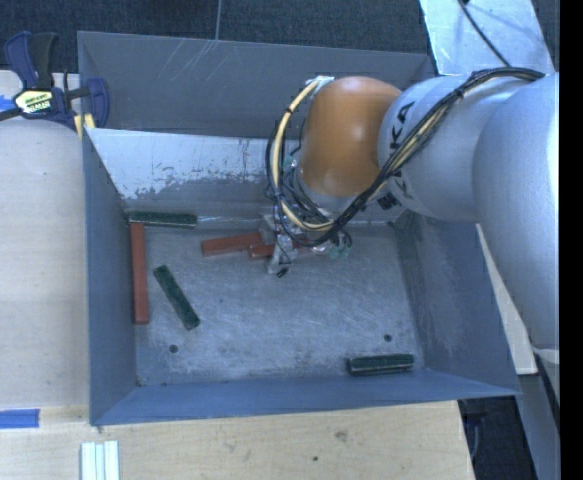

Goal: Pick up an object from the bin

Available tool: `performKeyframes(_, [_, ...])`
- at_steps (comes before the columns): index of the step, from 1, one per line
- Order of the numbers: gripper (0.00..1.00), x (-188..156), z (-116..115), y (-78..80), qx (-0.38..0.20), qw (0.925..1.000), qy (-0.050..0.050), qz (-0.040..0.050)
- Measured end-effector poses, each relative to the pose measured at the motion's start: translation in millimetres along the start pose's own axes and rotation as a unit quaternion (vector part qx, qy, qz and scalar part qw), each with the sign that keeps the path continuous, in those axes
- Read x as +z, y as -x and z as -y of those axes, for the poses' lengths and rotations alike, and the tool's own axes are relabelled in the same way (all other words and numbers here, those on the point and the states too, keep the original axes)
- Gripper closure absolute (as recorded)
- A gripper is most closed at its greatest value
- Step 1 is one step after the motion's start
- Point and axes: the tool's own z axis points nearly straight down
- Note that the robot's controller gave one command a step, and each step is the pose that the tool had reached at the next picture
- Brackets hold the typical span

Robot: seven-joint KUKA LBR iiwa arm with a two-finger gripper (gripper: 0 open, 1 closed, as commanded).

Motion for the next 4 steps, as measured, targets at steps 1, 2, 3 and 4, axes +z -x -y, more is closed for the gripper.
performKeyframes(1, [0.00, 5.4, 0.4, -4.1, 0.000, 1.0000, 0.000, -0.0060])
performKeyframes(2, [1.00, 2.3, 0.7, -2.1, 0.000, 1.0000, -0.001, -0.0038])
performKeyframes(3, [0.00, 5.3, 0.7, -4.2, 0.000, 1.0000, 0.000, -0.0070])
performKeyframes(4, [0.00, 3.8, 37.9, -30.2, 0.022, 0.9997, -0.001, -0.0051])
